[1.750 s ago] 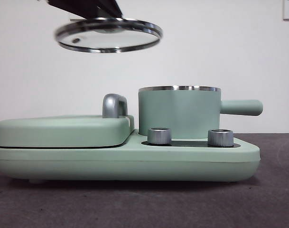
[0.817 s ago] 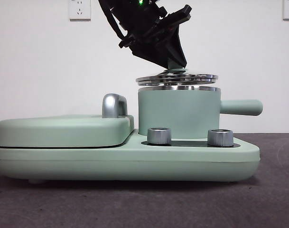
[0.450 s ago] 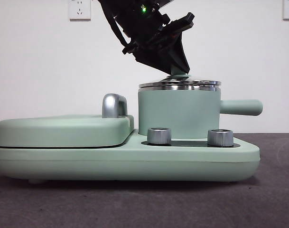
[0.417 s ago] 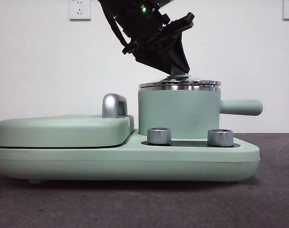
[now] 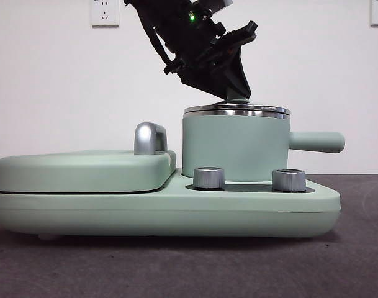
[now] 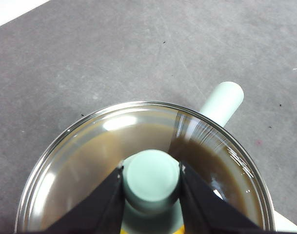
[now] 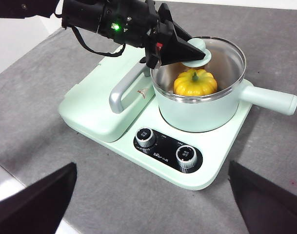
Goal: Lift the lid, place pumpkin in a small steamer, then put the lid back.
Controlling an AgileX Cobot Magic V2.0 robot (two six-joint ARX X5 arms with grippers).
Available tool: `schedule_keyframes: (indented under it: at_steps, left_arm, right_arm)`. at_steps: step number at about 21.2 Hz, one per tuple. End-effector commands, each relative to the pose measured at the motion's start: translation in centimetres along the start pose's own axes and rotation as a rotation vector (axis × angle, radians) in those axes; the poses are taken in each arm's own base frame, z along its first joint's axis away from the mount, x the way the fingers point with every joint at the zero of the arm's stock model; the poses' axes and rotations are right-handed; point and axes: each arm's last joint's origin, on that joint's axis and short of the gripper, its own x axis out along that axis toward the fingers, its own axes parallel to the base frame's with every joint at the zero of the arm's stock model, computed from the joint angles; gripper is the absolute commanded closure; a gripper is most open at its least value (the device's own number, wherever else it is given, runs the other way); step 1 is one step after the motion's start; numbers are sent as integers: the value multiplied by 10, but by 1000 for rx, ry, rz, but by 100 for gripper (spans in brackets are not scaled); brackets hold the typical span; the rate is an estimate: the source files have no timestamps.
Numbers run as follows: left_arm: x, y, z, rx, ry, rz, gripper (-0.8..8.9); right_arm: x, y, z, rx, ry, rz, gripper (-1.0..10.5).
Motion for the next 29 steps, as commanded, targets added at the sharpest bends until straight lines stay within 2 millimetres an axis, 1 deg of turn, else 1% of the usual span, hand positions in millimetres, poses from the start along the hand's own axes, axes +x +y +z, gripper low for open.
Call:
schedule_keyframes:
  at_steps: [1,2,5,6,8,11,12,15,17,19,23,25,29]
  left_arm:
    - [15,-2,-6,15,27,-9,800]
    - [15,-2,-6,14,29,-9,743]
    - [15,-3,-6,9,33,-10,499]
    - [15,-3,-6,4,32,-11,431]
    - [9,-4,-2,1,25,-10,340]
    - [-11,-5,9,-11,-8,-6,330]
    - [-22,-6,15,-15,-26,-4,330]
    - [-65,-11,31,-12,-66,0,330]
    - [-93,-15,35,-13,-58,-1,331]
    - [-119,-19,33,-22,-2,-7,331]
    - [-166,-35,18,-67,167,-73,346]
    - [-185,-42,12,-60,194,-87,346]
    - [-214,-52,-1,-45,186,-105,346]
  right_arm:
    - [-1,1,2,8,-11,11,462]
    - [-1,1,2,8,-11,11,462]
    - [-1,1,2,8,-11,11,462]
    - [-1,1,2,8,-10,11,462]
    - [-1,1,2,7,-10,11,462]
    - [-1,1,2,7,-9,11,462]
    - [-1,1,2,7,-7,10,462]
    - [-1,1,1,6,-4,8,462]
    - [-1,1,1,6,-4,8,462]
    - [-1,1,1,6,-4,8,462]
    - [-1,1,1,6,0,8,462]
    - [-1,1,1,6,2,12,462]
    - [-1,1,1,6,4,10,462]
